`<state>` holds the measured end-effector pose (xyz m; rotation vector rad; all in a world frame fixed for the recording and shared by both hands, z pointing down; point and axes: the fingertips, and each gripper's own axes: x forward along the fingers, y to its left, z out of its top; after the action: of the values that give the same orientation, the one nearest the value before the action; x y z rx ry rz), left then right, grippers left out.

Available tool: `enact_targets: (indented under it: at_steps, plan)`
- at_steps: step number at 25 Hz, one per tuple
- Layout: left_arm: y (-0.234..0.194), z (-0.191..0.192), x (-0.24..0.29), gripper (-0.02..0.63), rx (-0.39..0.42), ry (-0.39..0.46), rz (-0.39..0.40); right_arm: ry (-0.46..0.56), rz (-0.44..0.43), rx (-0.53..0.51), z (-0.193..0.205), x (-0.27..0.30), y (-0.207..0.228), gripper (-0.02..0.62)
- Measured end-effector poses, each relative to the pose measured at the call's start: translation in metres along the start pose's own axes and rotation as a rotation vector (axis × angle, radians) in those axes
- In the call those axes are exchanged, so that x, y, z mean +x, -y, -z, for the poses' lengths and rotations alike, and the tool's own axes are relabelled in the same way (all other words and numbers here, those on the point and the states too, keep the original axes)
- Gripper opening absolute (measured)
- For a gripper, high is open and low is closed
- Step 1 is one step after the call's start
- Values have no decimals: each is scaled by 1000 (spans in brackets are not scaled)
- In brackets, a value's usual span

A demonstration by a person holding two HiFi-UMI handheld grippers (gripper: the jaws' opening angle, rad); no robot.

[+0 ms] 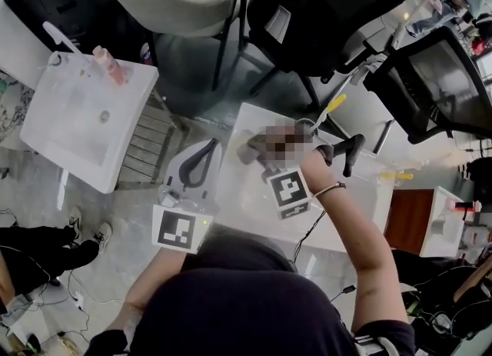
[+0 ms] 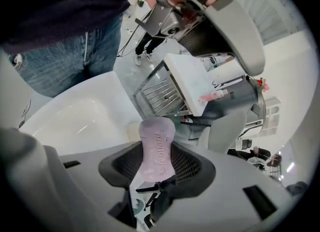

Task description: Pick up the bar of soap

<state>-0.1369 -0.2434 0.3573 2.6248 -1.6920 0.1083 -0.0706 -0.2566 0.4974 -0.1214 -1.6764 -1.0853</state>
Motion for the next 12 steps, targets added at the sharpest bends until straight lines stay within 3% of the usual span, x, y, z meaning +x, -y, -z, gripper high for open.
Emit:
enact_targets:
  at_steps: [12]
  plan:
    - [20,-18,7,0,19,54,66,-58,290,263,7,-73,30,189]
